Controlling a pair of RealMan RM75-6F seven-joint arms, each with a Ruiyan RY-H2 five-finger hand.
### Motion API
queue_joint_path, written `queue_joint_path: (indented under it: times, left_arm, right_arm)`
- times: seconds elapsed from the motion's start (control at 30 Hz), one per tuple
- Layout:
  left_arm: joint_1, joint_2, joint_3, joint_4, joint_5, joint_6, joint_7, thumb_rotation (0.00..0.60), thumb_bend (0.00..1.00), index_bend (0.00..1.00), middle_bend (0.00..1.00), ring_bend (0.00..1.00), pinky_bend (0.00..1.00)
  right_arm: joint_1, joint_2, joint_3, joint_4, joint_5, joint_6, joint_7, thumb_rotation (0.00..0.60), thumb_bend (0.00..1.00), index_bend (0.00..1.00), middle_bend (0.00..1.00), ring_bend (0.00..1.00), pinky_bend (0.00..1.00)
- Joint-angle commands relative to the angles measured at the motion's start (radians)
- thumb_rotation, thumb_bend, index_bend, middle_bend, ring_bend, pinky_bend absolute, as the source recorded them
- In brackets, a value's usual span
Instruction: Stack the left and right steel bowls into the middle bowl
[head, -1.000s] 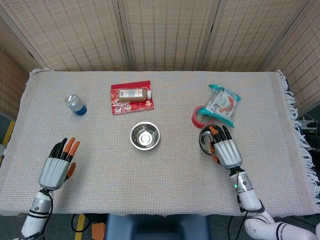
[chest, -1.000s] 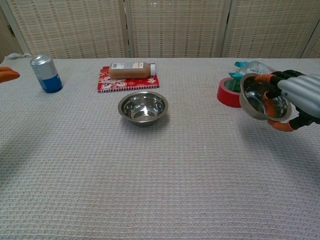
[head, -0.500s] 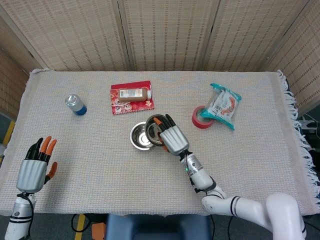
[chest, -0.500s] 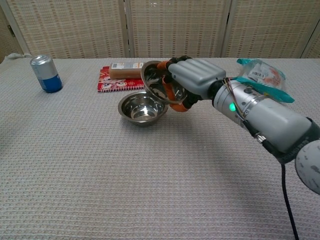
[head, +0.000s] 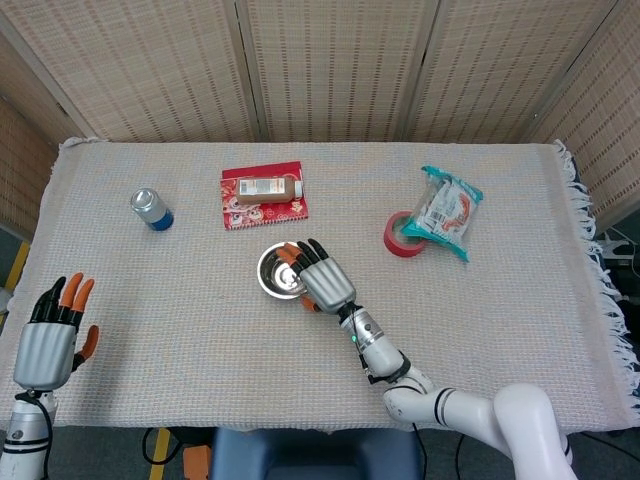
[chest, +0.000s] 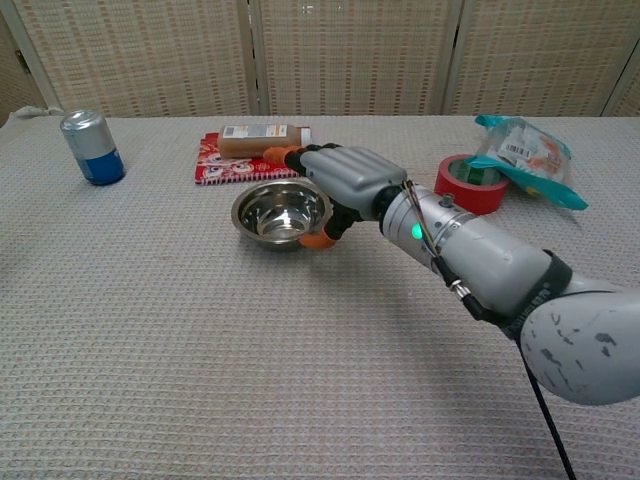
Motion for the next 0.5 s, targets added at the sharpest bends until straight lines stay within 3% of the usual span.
queue_joint_path:
  times: [0.03,0.17,0.3,0.4,0.5]
  left_arm:
    - [0.019,0.019,0.009,-0.026,0.005,0.013,0.008,0.600,0.45,0.00,0.00,0.00,0.16]
    - [0.064,0.072,0.039,-0.080,0.010,0.033,-0.009,0.600,0.45,0.00,0.00,0.00,0.16]
    - [0.087,0.114,0.054,-0.127,0.011,0.030,-0.011,0.600,0.44,0.00,0.00,0.00,0.15]
    - [0.090,0.121,0.048,-0.140,0.009,0.028,-0.001,0.600,0.44,0.00,0.00,0.00,0.15]
    - [0.087,0.126,0.040,-0.155,-0.008,0.003,0.005,0.600,0.44,0.00,0.00,0.00,0.15]
  right_arm:
    - [-0.139,0.164,-0.086,-0.204,-0.009,0.117,-0.106,0.600,0.15,0.00,0.00,0.00,0.00]
    - [-0.347,0.369,-0.211,-0.445,0.024,0.304,-0.290,0.600,0.15,0.00,0.00,0.00,0.00]
    - [-0.548,0.484,-0.313,-0.539,-0.018,0.561,-0.307,0.600,0.15,0.00,0.00,0.00,0.00]
    - [-0.645,0.521,-0.343,-0.526,-0.054,0.684,-0.228,0.600,0.15,0.00,0.00,0.00,0.00]
    - [-0.669,0.565,-0.334,-0.560,-0.052,0.696,-0.203,0.600,0.15,0.00,0.00,0.00,0.00]
